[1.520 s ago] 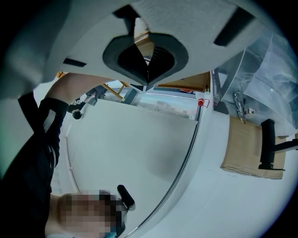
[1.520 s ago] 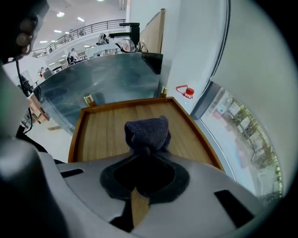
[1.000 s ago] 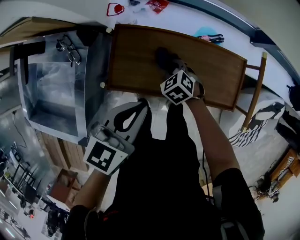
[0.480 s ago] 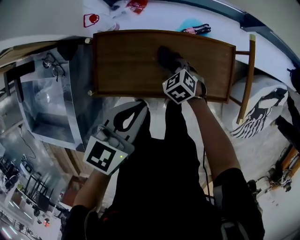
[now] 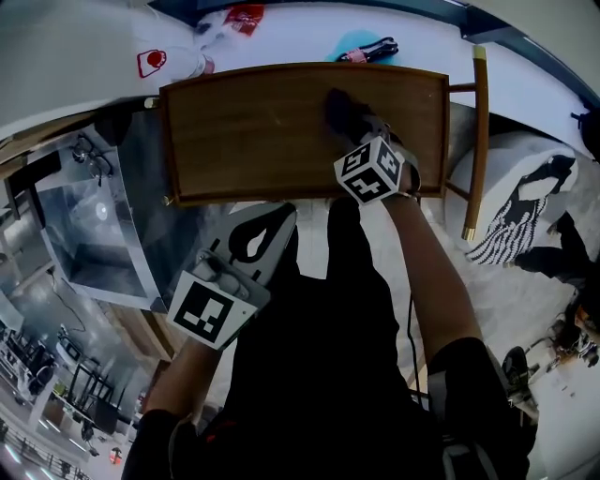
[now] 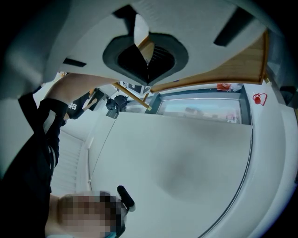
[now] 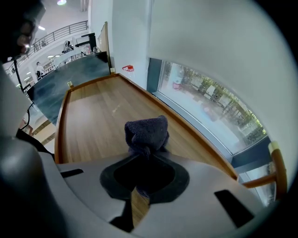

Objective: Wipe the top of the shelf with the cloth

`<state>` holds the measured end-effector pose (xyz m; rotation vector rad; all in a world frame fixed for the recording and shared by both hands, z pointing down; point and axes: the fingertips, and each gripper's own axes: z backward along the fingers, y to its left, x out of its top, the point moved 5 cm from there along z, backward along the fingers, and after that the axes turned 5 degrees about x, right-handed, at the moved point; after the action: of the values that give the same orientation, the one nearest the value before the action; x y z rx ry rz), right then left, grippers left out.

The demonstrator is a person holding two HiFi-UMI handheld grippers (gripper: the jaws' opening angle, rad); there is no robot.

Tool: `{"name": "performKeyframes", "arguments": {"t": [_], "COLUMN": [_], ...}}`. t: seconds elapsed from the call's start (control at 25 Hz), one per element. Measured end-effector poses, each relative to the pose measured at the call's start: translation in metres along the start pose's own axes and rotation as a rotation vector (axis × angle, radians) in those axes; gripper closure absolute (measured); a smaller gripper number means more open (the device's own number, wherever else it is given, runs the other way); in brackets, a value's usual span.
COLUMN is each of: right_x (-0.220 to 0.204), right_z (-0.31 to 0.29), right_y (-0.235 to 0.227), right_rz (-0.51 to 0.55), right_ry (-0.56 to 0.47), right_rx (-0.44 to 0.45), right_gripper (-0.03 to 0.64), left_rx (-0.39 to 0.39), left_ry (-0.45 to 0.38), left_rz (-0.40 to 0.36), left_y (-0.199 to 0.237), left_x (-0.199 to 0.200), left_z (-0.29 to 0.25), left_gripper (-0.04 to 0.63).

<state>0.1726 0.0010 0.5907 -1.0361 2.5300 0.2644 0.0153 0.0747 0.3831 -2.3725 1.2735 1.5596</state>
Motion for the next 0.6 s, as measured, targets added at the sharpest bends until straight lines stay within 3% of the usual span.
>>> {"name": "performKeyframes", "arguments": {"t": [0.6], "right_x": [-0.056], "right_z": [0.026], "right_y": [-0.055], "right_rz": [-0.105], "right_ry": [0.030], "right_rx": [-0.086], "right_gripper": [0.591], "left_rx": [-0.055], "left_ry": [0.027], "left_rz": [-0.031], "left_y": [-0.022], "left_x": [0.011], "left_z": [-0.036], "left_gripper": [0.575]}}
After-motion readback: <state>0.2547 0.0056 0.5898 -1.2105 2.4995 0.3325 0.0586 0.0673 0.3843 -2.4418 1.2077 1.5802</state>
